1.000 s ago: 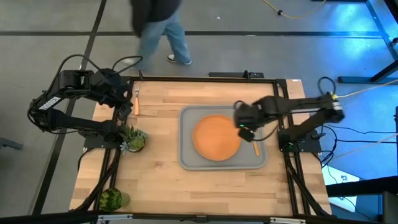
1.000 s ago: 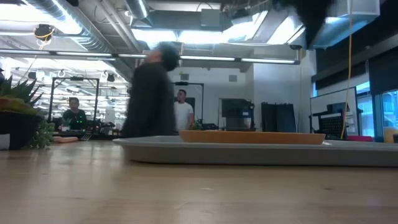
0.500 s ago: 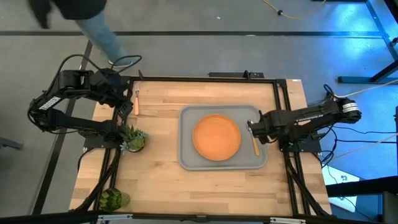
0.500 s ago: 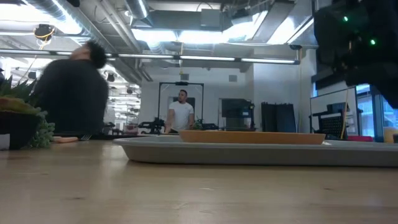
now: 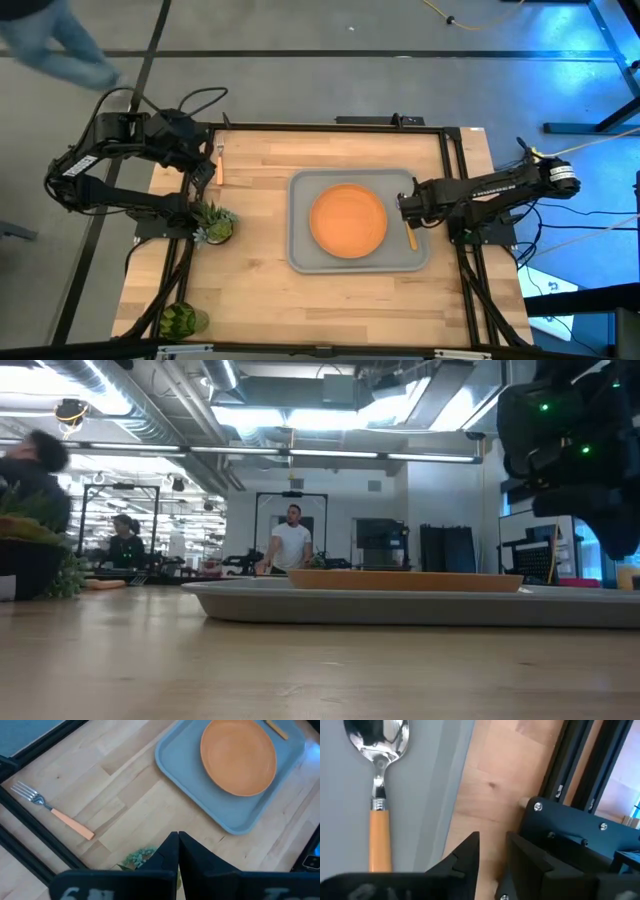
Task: Pick and place plate/cup/fork/spoon on tray
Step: Move the gray food tray to the center of the table
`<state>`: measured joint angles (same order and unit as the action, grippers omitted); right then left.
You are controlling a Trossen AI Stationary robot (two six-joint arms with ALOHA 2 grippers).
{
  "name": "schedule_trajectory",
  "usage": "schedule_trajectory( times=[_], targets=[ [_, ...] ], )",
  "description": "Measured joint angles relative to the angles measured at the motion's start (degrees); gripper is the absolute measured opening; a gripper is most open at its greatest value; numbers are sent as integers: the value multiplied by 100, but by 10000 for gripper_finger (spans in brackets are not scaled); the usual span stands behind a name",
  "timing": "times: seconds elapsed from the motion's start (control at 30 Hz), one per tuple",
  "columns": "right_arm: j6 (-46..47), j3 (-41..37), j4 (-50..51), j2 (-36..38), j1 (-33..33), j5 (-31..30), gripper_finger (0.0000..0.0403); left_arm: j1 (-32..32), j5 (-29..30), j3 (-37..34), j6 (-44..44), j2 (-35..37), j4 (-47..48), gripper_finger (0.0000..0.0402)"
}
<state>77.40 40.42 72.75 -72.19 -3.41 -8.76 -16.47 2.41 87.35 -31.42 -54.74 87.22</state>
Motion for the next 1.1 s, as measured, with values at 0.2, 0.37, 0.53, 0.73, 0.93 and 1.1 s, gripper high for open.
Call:
schedule_trajectory(
  times=[0.2,0.37,0.53,0.73,0.93,1.1],
  targets=[
    [384,-61,-377,-214,121,54,99,2,-6,0,2,-2,6,0],
    [381,-184,-884,-453,278,-88,99,2,-15,0,4,0,7,0],
    [367,-341,-1031,-645,442,-92,99,2,-15,0,4,0,11,0],
    [347,-355,-934,-668,469,-204,99,2,-16,0,11,0,13,0],
    [340,-376,-1068,-674,471,-163,99,2,-15,0,48,0,15,0],
    [350,-720,-1388,-657,469,35,99,2,-15,0,50,0,17,0]
  ],
)
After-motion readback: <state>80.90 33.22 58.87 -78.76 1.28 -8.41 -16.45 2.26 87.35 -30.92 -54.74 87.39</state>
